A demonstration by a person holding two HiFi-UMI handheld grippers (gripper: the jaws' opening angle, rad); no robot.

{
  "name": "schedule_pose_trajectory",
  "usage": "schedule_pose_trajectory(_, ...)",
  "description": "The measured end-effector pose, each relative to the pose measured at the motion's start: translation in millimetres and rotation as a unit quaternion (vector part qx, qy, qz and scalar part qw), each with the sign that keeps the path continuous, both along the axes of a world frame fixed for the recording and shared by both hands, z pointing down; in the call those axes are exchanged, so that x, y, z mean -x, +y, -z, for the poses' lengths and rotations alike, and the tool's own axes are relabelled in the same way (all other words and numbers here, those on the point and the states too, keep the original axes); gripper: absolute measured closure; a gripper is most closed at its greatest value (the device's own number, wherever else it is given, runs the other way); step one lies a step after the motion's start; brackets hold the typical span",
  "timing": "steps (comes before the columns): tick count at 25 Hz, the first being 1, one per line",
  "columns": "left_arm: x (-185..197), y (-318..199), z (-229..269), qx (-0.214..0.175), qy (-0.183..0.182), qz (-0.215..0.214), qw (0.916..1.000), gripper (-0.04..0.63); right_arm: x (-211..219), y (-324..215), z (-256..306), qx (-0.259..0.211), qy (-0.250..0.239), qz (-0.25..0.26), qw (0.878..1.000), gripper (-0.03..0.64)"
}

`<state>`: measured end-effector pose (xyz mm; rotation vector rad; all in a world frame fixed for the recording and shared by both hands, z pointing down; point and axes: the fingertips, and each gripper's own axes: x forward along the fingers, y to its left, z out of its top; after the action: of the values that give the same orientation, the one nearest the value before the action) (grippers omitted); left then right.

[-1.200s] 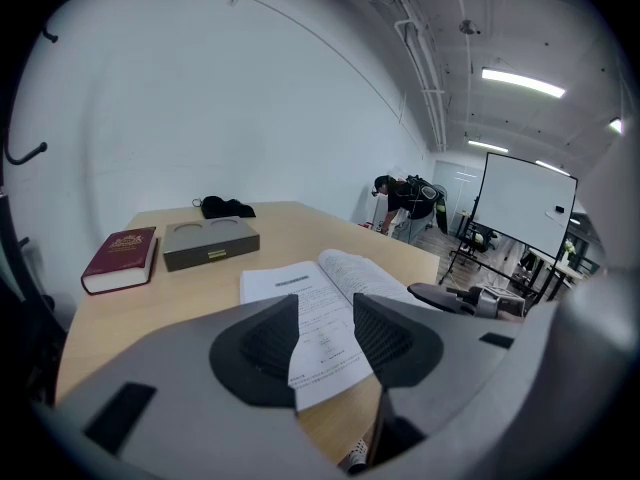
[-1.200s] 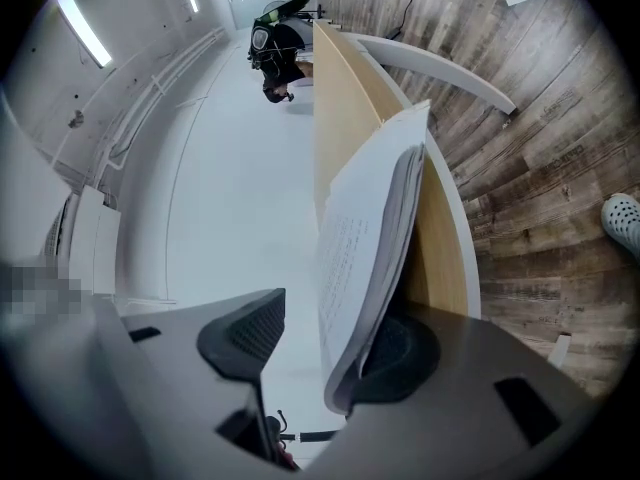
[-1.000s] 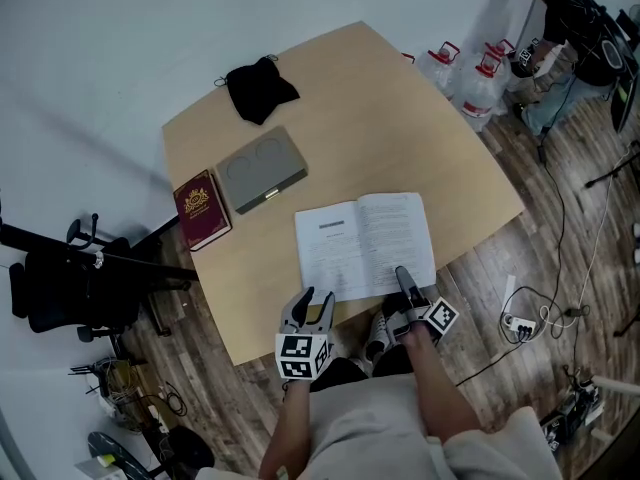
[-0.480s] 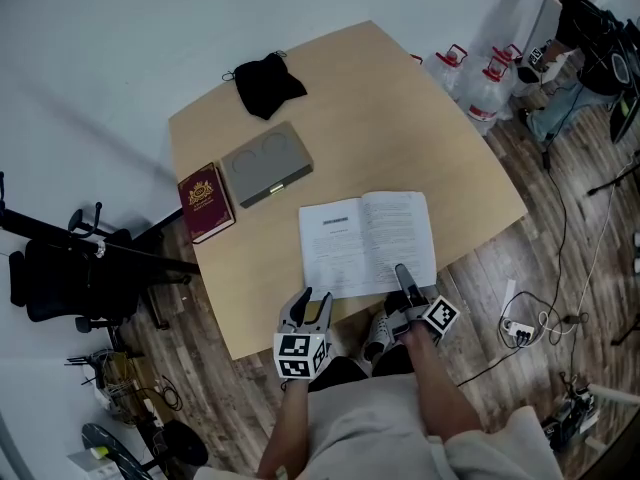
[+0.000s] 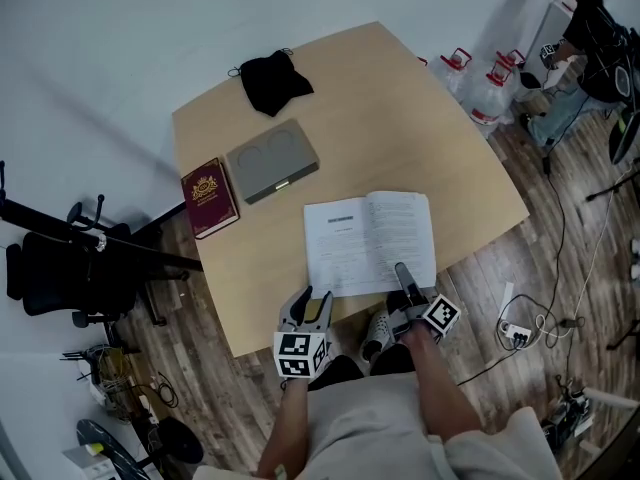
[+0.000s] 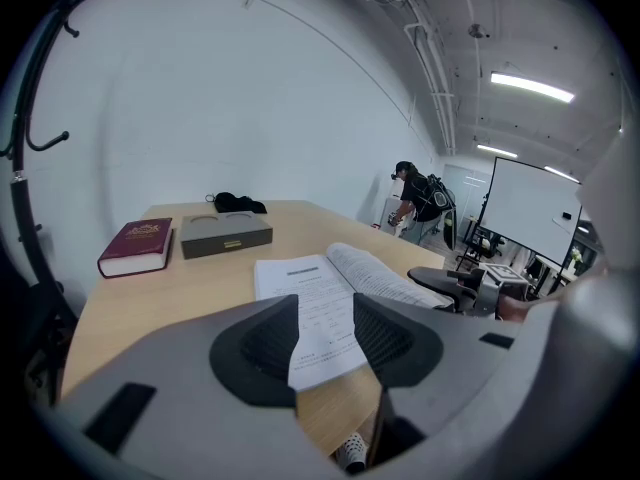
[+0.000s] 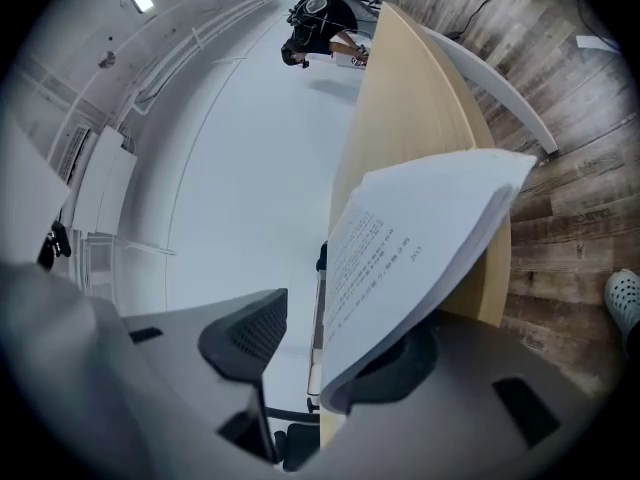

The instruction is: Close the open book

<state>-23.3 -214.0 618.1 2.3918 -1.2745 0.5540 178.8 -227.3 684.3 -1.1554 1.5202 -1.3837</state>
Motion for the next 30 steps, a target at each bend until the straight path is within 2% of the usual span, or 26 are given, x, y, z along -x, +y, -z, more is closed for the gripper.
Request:
schedule_pose_trajectory(4, 9, -1, 3, -0.005, 0.003, 0.005, 1.0000, 0.414, 4, 0, 0, 0.003, -0.002, -0.010, 1.000, 0.437)
schedule_pose_trajectory(7, 14, 0, 5, -0.006, 0.006, 0.009, 0.9999, 0.414, 8, -1, 1, 0.010, 0.027, -0.004, 1.000, 0.456)
schedule_pose_trajectory(11, 22, 0, 7, -0.007, 0.006, 0.011, 0.9999, 0.414, 13, 1, -3, 0.041, 0.064, -0.003, 0.997, 0.554)
schedule_pose_trajectory(14, 29, 0, 9, -0.007, 0.008, 0.017, 0.9998, 0.414, 19, -2, -1, 0.028, 0.049, -0.005, 0.998, 0.563)
schedule_pose_trajectory(17, 34, 1, 9, -0.008, 0.007, 0.019, 0.9998, 0.414, 20, 0, -3, 0.044, 0.069, -0.003, 0.997, 0.569)
schedule_pose_trajectory(20, 39, 2, 10, -0.009, 0.006, 0.022, 0.9997, 0.414, 26, -4, 2, 0.028, 0.065, 0.003, 0.997, 0.575)
schedule_pose_trajectory(26, 47, 4, 12, -0.011, 0.009, 0.031, 0.9994, 0.414, 33, -5, 5, 0.035, 0.100, 0.018, 0.994, 0.583)
schedule_pose_trajectory(30, 51, 5, 14, -0.012, 0.011, 0.035, 0.9993, 0.414, 38, -7, 6, 0.034, 0.103, 0.021, 0.994, 0.588)
